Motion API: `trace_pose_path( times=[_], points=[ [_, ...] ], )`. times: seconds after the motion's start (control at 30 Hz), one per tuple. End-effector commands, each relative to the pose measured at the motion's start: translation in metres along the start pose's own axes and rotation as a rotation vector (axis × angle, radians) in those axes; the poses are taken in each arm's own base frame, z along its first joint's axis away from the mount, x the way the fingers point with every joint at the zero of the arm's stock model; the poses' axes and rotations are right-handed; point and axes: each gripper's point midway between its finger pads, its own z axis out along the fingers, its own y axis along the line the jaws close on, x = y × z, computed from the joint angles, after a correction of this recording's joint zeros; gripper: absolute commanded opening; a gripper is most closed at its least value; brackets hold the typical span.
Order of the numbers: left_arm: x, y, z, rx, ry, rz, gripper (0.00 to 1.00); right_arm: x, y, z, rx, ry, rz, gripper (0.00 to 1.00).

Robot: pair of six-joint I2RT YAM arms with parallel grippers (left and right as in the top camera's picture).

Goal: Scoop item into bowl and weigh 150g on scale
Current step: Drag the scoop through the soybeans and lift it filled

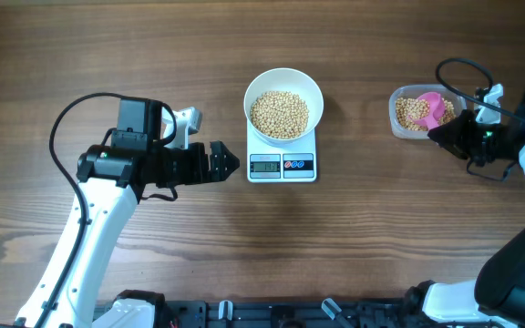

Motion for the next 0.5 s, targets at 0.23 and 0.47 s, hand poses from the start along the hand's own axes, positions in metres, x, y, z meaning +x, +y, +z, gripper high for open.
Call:
trace_pose_path(
  times=[0.23,0.47],
  points=[
    [-0.006,-0.008,-0.004,0.019,-0.017,0.015,1.0,-0.004,-0.011,-0.021,0.133,-0.056,-0.048,0.04],
    [-0.006,-0.008,-0.004,0.019,-0.017,0.015,1.0,-0.005,0.004,-0.02,0.051,-0.063,-0.03,0.04]
  ],
)
